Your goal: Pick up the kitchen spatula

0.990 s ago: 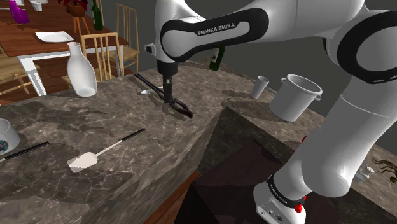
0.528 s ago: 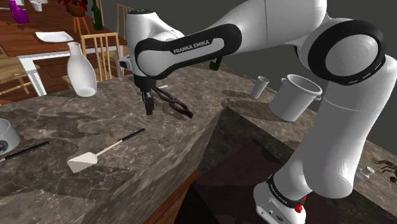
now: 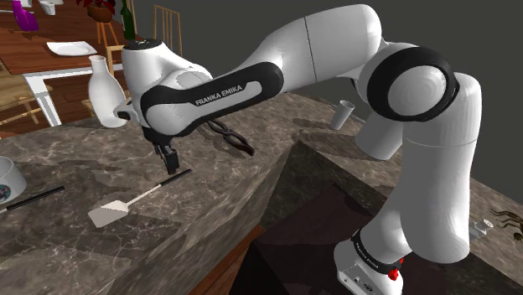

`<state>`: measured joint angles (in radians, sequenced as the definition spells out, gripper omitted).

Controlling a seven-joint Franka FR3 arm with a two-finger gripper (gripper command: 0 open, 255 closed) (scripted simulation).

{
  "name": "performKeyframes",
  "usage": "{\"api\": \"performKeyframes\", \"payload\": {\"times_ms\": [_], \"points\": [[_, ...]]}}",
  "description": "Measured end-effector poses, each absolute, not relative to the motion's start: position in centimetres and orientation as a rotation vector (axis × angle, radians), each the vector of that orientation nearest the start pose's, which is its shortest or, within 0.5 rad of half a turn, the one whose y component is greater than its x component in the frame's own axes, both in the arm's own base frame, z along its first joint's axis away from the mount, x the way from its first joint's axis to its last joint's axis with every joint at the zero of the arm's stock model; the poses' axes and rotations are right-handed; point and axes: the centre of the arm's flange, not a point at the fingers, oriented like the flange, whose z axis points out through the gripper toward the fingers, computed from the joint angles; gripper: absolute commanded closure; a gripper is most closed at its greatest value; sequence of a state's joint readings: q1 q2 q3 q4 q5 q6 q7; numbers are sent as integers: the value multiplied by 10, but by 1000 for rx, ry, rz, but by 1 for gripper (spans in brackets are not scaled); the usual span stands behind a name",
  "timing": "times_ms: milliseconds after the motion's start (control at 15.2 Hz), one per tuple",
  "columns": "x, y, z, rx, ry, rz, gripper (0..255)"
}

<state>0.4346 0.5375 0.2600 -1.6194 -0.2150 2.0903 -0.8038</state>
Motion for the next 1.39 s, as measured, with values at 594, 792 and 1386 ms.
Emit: {"api": "performKeyframes", "payload": {"times_ms": [594, 792, 1386], "points": [[526, 466, 267, 1981, 2371, -66, 0], [524, 467, 251, 1980, 2372, -66, 0], [525, 467, 244, 1980, 2372, -65, 255]]}}
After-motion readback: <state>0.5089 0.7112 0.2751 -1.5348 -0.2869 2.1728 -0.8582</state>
